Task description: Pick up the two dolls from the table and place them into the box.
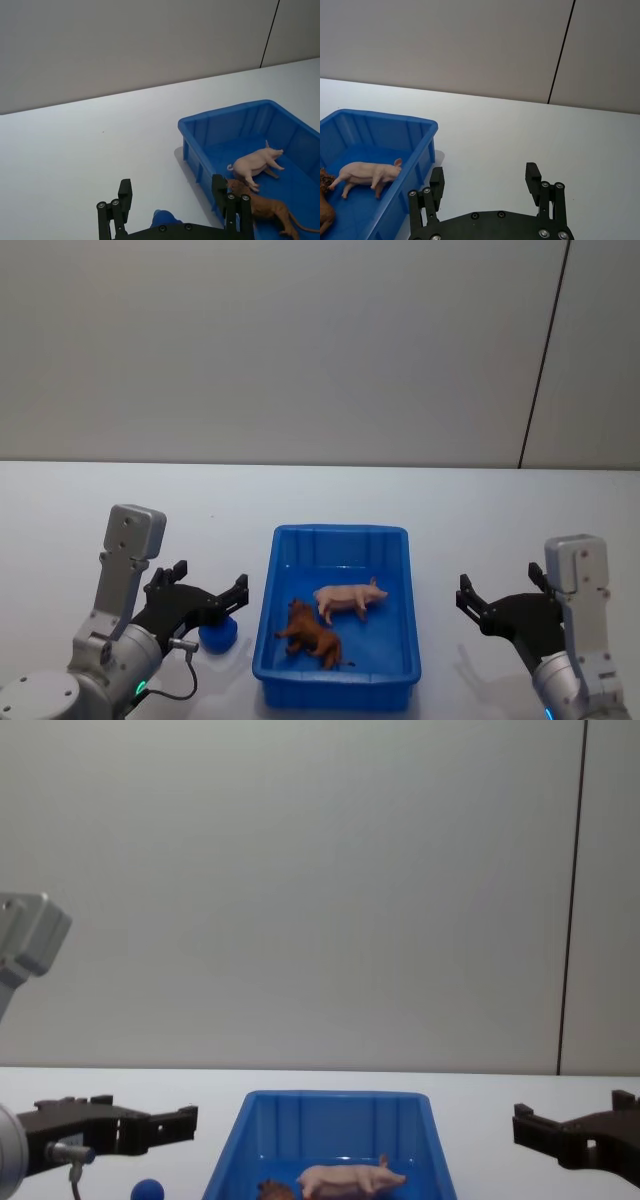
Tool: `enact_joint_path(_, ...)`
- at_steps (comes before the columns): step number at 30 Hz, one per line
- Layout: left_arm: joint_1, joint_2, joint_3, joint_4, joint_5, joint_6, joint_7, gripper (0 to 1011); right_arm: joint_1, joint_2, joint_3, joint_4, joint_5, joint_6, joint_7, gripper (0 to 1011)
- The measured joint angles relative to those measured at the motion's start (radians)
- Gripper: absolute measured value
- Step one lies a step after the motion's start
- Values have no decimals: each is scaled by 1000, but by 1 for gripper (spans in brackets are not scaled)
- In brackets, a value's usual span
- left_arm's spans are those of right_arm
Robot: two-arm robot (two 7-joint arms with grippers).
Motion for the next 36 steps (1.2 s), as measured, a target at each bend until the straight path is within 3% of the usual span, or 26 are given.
enact_joint_path(12, -34, -13, -8, 65, 4, 70, -27, 1003, 0, 0, 0, 0, 0, 0, 0, 1001)
enact_joint_path(31, -105, -45, -6, 177, 62, 161, -80, 1003, 0, 0, 0, 0, 0, 0, 0, 1001)
enact_joint_path(36, -122, -54, -3, 205, 79, 173, -104, 920, 0, 0, 0, 0, 0, 0, 0, 1001)
